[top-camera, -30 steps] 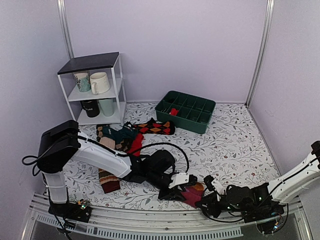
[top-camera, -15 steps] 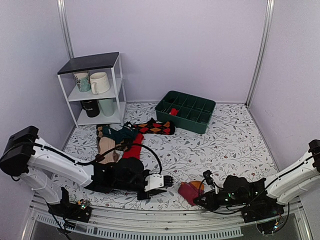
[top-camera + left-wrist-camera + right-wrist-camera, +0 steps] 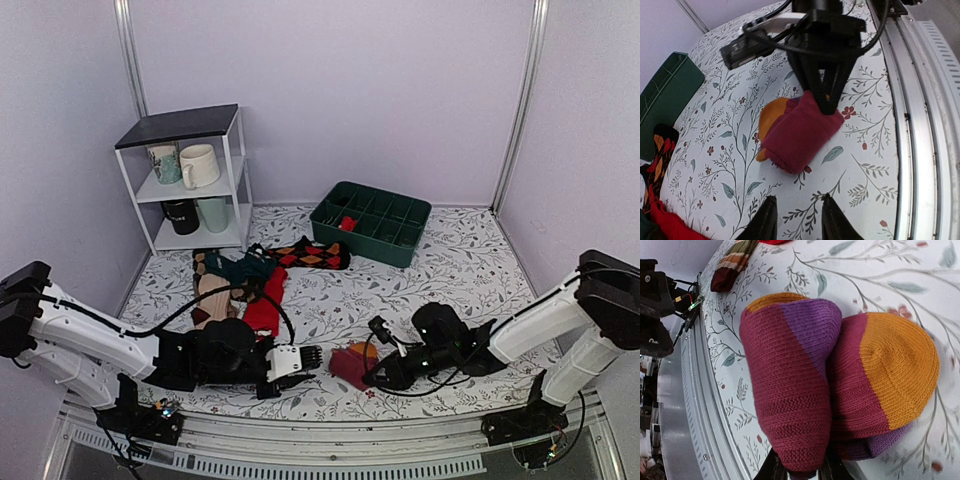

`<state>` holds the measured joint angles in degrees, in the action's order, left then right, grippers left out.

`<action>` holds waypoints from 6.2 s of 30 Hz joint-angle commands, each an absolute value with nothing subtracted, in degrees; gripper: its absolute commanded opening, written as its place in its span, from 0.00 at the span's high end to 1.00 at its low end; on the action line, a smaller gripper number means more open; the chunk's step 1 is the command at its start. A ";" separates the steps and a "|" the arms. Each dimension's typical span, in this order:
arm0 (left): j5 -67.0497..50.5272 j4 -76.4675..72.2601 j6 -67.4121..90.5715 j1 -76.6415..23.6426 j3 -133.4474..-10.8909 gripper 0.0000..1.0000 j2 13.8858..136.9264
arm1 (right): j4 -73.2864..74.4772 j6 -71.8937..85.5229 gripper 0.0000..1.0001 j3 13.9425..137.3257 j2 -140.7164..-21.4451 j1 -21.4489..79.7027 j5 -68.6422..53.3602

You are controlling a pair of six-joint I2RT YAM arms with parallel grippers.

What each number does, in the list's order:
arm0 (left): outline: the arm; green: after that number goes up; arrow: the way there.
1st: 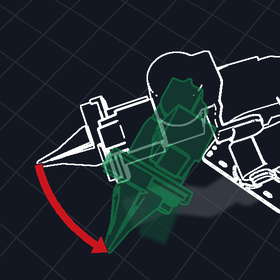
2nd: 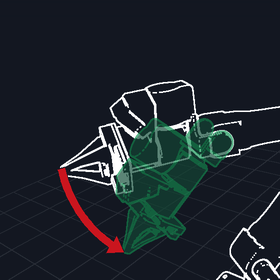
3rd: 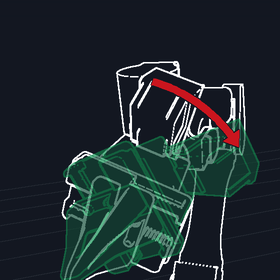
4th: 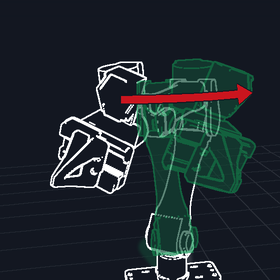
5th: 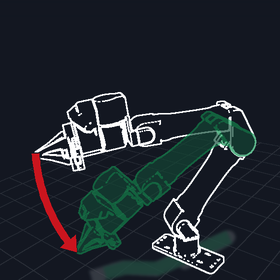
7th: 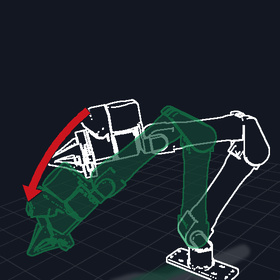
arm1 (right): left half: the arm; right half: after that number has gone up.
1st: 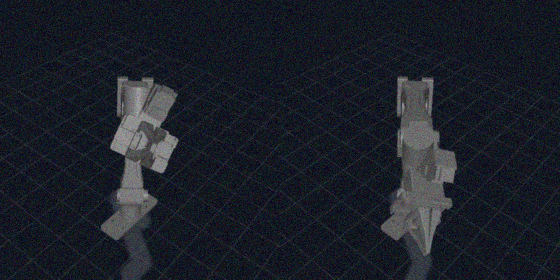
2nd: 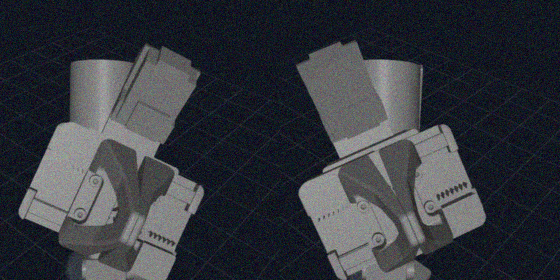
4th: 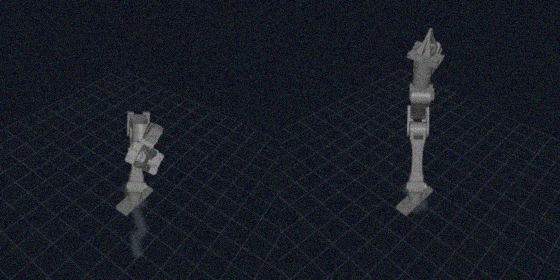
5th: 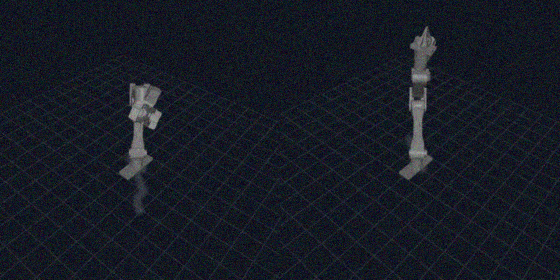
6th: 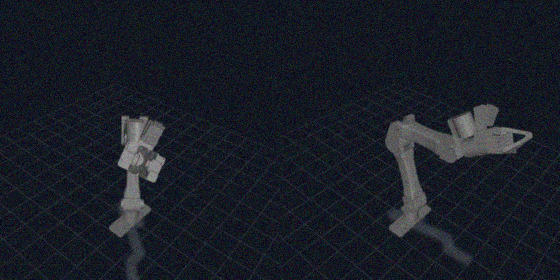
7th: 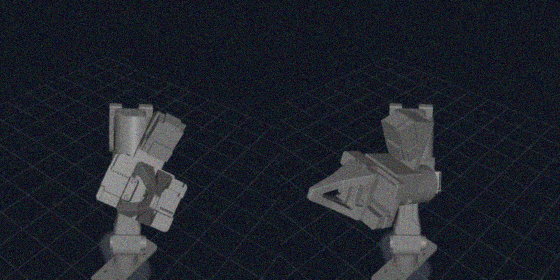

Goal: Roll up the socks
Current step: Roll a pair of socks at the center of the board.

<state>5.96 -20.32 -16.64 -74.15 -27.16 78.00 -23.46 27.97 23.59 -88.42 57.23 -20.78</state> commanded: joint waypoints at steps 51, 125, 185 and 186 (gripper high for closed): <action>2.56 -43.60 -26.44 -67.40 -24.74 0.43 98.31 | 8.76 -16.36 0.82 52.31 -116.36 47.17 -46.91; -16.26 -16.07 2.20 -61.36 -32.75 1.00 105.03 | -36.49 -17.94 0.50 31.63 -102.19 56.71 -23.26; 3.83 -41.65 -32.87 -66.82 -22.69 0.47 96.08 | 21.62 -5.09 0.87 60.18 -119.24 53.23 -37.32; 3.99 -41.89 -32.81 -66.84 -22.81 0.48 96.58 | 21.70 -5.10 0.87 60.20 -119.26 53.20 -37.35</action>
<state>3.18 -41.28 -33.19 -65.76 -21.85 94.32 9.26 -5.17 63.33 -113.71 52.36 -41.30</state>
